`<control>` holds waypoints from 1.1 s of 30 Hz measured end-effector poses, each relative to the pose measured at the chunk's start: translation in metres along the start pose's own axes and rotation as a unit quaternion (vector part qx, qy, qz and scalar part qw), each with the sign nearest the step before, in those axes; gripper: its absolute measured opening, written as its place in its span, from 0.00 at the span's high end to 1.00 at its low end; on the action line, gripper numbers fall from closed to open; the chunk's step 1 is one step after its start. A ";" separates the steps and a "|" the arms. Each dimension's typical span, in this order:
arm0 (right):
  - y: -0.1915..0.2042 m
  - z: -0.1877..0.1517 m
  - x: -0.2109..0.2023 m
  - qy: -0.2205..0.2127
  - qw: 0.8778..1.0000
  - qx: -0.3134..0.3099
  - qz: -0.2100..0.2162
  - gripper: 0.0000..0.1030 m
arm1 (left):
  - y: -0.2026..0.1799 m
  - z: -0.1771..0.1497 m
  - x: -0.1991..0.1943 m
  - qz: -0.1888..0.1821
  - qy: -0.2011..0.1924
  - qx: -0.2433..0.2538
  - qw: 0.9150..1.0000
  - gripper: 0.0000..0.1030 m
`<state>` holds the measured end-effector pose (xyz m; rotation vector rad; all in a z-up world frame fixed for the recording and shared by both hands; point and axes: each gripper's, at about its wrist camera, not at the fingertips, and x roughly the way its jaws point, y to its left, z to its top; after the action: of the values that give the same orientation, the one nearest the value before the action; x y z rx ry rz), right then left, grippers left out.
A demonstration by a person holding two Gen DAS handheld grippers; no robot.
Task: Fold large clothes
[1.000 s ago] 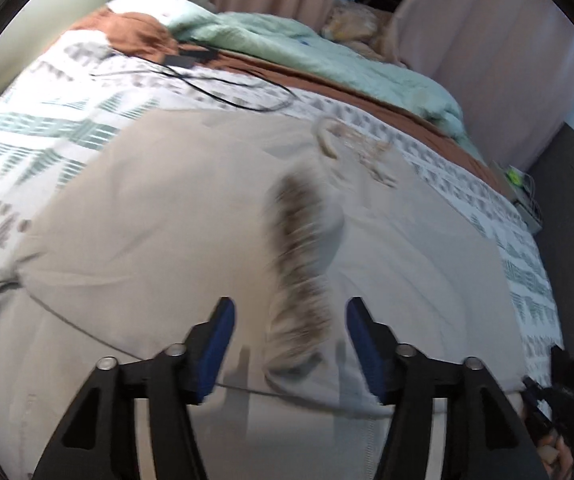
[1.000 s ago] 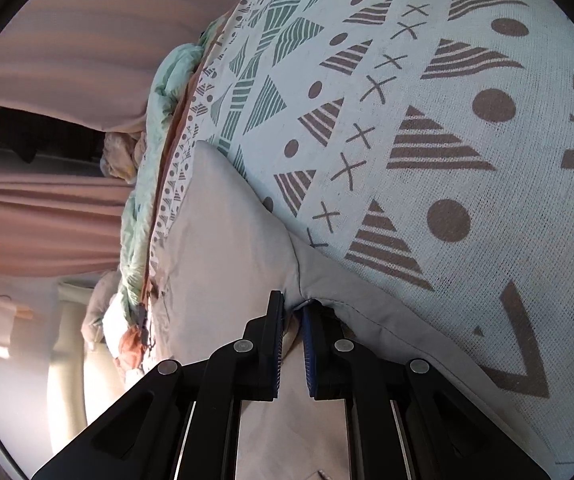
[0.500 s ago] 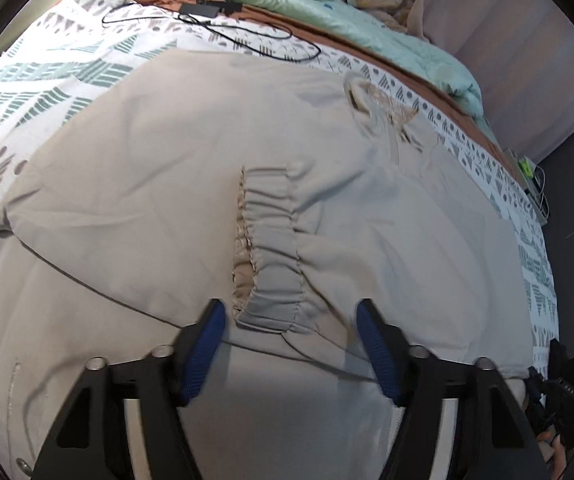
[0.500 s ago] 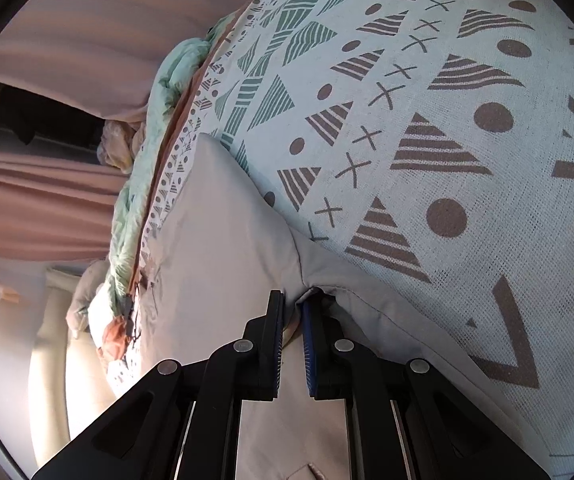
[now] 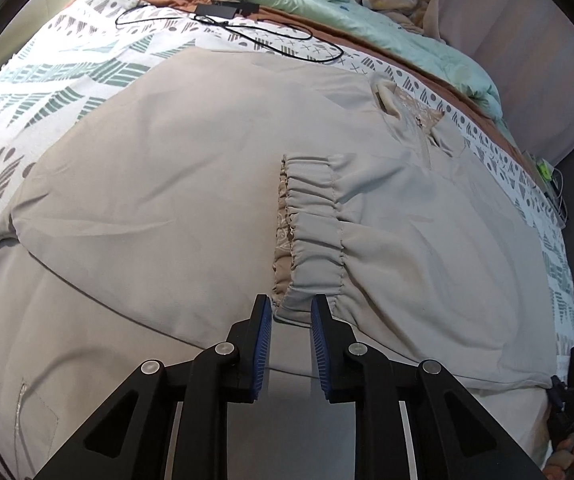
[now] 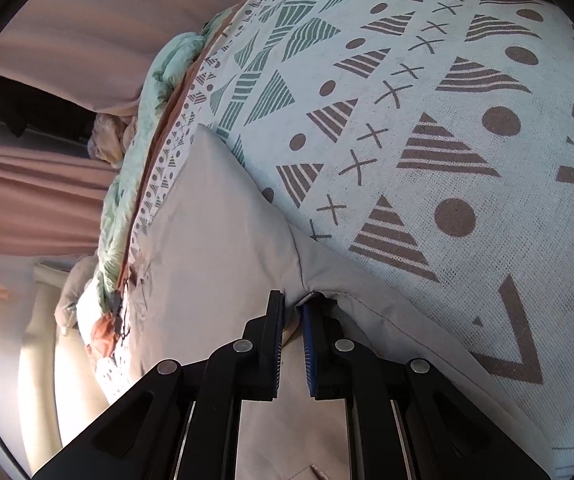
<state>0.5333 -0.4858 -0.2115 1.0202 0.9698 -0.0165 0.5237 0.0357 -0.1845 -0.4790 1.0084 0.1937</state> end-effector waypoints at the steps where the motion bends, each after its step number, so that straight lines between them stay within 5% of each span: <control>1: 0.002 0.000 -0.003 -0.003 1.000 -0.004 -0.005 0.82 | 0.001 0.001 -0.003 -0.004 0.002 -0.001 1.000 0.75; 2: 0.005 -0.001 -0.005 -0.006 1.000 -0.009 -0.009 0.79 | 0.000 0.003 -0.005 -0.006 0.003 -0.002 1.000 0.71; 4: 0.008 -0.002 -0.011 -0.011 1.000 -0.014 -0.007 0.60 | -0.002 0.005 -0.014 -0.008 0.002 0.001 1.000 0.34; 6: 0.010 -0.005 -0.016 -0.014 1.000 -0.013 0.005 0.40 | -0.006 0.005 -0.028 -0.014 -0.014 0.008 1.000 0.16; 7: 0.011 -0.007 -0.021 -0.016 1.000 -0.017 0.008 0.33 | -0.007 0.006 -0.036 -0.016 -0.025 0.012 0.999 0.15; 12: 0.013 -0.020 -0.041 -0.026 0.999 -0.034 -0.001 0.32 | -0.004 -0.004 -0.067 -0.045 -0.040 0.010 0.998 0.15; 33: 0.007 -0.127 -0.132 -0.095 0.988 -0.113 -0.040 0.32 | 0.072 -0.114 -0.180 -0.015 -0.151 0.012 0.988 0.15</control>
<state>0.3718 -0.4435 -0.1364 0.7565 0.8167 -0.0670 0.3152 0.0570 -0.1032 -0.4277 0.7059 0.2198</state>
